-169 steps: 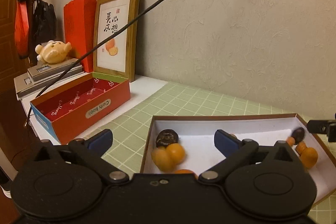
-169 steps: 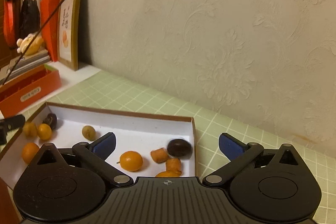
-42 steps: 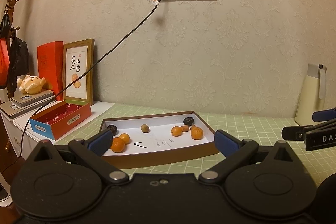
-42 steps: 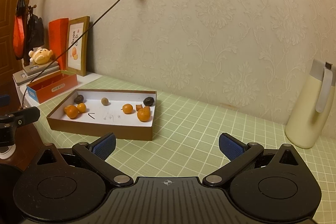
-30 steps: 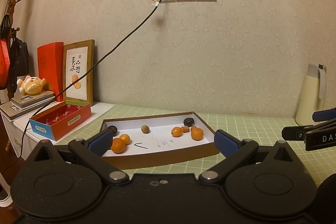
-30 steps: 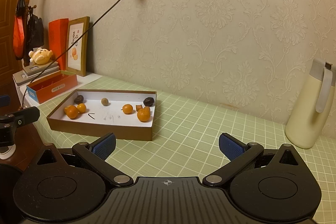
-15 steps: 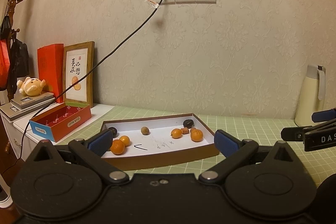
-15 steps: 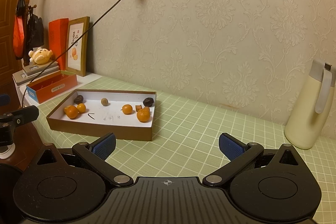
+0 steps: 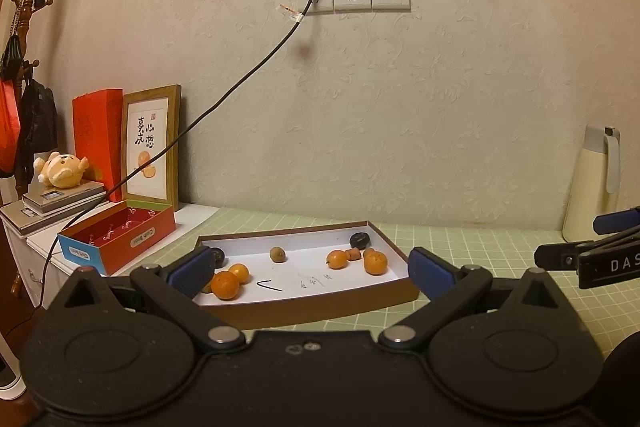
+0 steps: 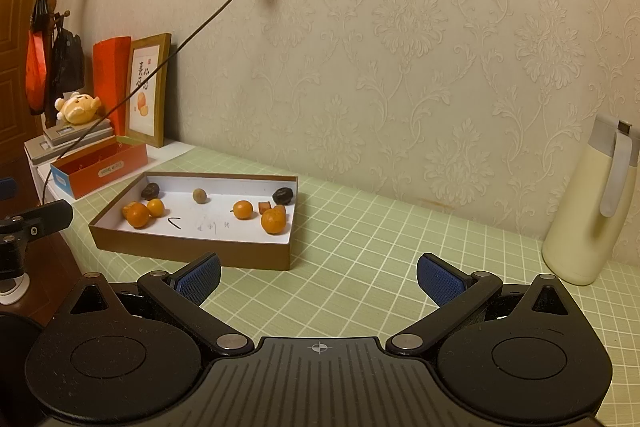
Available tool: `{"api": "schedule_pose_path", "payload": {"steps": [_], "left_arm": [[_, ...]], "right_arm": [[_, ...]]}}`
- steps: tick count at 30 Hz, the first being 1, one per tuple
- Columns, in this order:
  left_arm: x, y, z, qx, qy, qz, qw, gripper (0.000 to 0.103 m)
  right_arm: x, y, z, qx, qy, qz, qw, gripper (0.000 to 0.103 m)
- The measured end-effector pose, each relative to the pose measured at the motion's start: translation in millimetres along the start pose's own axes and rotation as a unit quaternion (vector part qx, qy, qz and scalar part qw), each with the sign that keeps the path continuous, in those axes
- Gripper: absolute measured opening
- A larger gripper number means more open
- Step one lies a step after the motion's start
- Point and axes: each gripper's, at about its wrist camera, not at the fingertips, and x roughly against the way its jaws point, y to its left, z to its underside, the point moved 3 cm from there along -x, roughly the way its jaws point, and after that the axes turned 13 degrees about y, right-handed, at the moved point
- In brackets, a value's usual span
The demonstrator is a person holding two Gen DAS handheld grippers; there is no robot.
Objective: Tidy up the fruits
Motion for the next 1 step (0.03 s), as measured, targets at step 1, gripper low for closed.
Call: {"api": "schedule_pose_path", "payload": {"steps": [1], "left_arm": [[-0.2,0.1,0.1,-0.001,0.001,0.000,1.0000,0.097]], "right_arm": [[-0.1,-0.2,0.0,0.000,0.000,0.000,1.000,0.103]]}}
